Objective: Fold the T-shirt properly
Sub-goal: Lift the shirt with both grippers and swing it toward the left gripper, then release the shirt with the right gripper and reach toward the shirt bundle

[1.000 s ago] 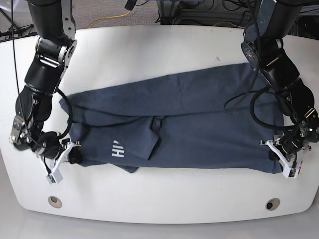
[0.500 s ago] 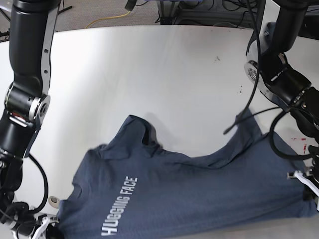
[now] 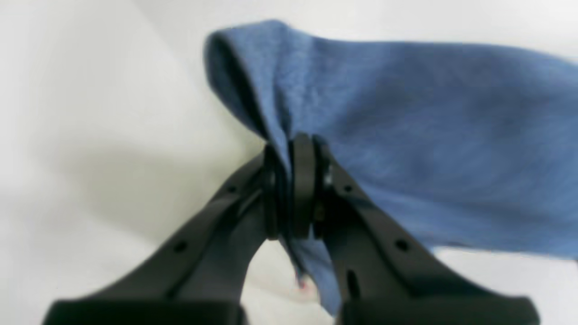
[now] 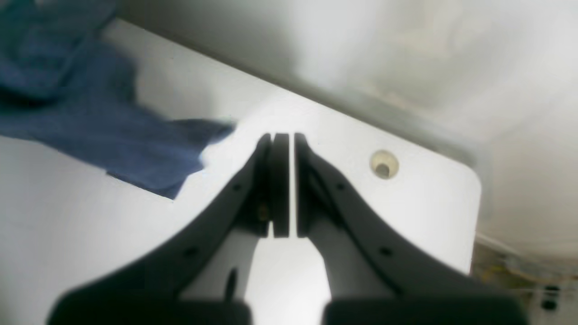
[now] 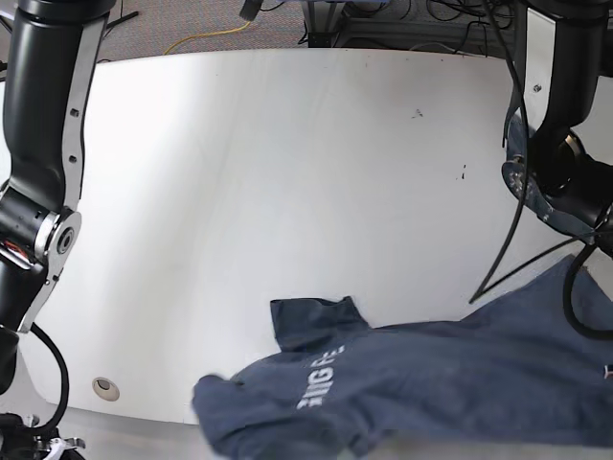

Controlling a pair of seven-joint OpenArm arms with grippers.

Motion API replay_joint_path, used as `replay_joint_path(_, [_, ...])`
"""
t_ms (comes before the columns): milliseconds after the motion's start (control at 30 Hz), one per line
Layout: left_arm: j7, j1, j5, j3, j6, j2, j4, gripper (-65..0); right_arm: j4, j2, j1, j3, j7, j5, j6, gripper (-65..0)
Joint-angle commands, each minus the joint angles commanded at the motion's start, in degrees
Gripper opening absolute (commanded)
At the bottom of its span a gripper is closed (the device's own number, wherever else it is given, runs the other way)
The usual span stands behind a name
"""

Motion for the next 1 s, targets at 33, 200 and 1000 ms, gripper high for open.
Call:
replay_joint_path(33, [0.0,1.8,0.0,0.0,0.0,0.1,2.1,-65.0,0.5,0.1,-1.8,0.6,0.0,1.1,0.0,-65.0])
replay_joint_path(200, [0.0,11.3,-0.1,0.0,0.0,3.3,6.0,-65.0,4.0,1.9,-13.6,0.9,0.0,7.6,0.0,-65.0])
replay_joint_path(1000, [-0.3,45.0,0.0,-16.5,0.0,-0.7,9.5,-65.0,9.1,-9.0,-43.3,-9.5,22.3,8.4,-2.77,-17.6])
